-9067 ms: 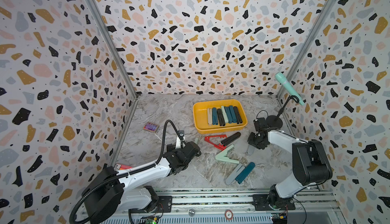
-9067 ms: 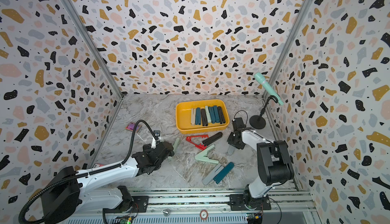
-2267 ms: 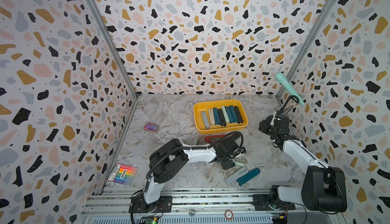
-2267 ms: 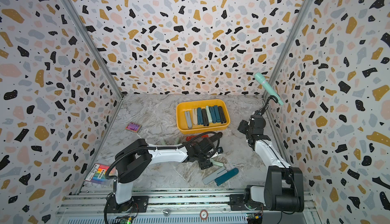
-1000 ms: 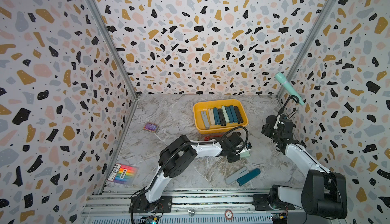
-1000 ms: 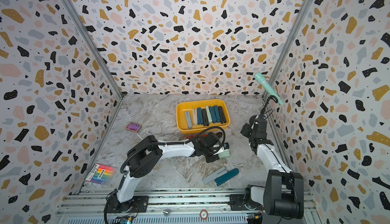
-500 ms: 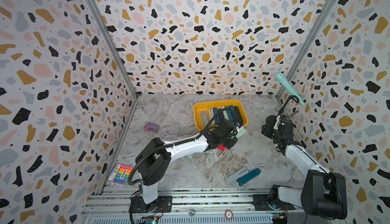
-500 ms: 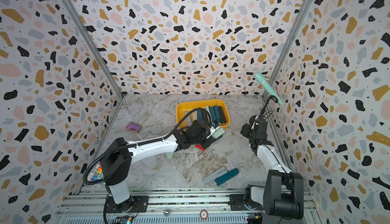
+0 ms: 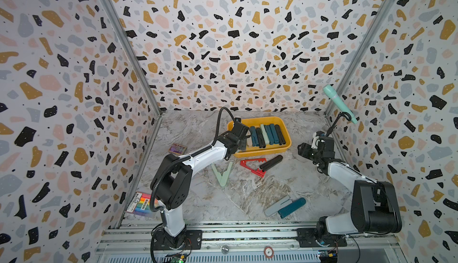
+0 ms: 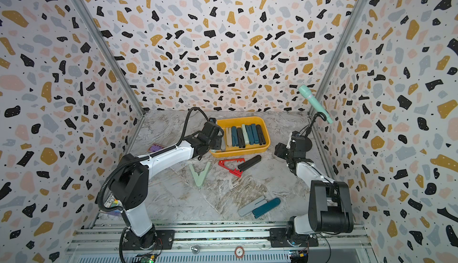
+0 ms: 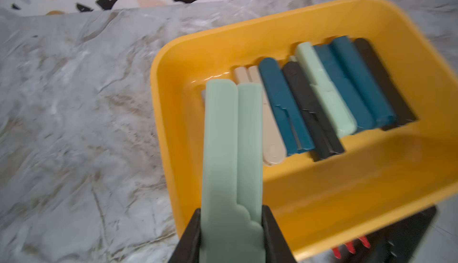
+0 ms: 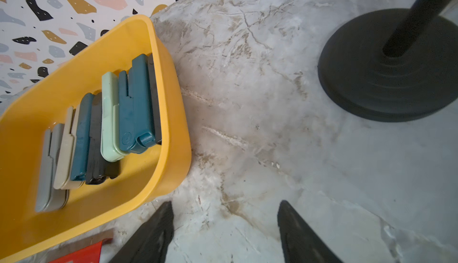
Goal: Put the pruning pliers into the storage box
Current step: Place the pruning pliers in the storage box.
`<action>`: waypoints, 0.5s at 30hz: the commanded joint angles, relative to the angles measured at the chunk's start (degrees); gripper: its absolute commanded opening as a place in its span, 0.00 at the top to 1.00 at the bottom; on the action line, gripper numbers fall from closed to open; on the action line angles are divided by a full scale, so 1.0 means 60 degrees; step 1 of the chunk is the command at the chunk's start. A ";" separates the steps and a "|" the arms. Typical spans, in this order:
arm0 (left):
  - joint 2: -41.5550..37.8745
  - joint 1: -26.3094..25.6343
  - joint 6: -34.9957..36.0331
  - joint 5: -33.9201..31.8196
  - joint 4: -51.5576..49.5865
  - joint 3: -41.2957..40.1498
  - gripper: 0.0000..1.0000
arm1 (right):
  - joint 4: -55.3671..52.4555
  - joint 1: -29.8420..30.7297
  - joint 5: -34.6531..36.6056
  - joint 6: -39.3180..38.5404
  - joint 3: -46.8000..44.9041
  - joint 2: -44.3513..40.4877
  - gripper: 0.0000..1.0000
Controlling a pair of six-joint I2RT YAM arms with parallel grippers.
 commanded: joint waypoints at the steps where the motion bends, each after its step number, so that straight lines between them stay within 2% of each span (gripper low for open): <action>1: 0.0589 -0.0036 -0.0714 -0.0954 -0.0597 0.1133 1.00 | 0.0265 0.0009 -0.0298 -0.0163 0.0400 0.0142 0.31; 6: 0.2018 0.0070 -0.1082 -0.1125 -0.1610 0.2627 1.00 | 0.0231 -0.0032 -0.0395 -0.0283 0.0507 0.0409 0.31; 9: 0.2350 0.0346 -0.1629 -0.0980 -0.1486 0.2589 1.00 | 0.0326 -0.0102 -0.0521 -0.0279 0.0492 0.0435 0.31; 15: 0.2381 0.0448 -0.2442 -0.1553 -0.1219 0.2303 1.00 | 0.0379 -0.0285 -0.0792 -0.0282 0.0536 0.0470 0.31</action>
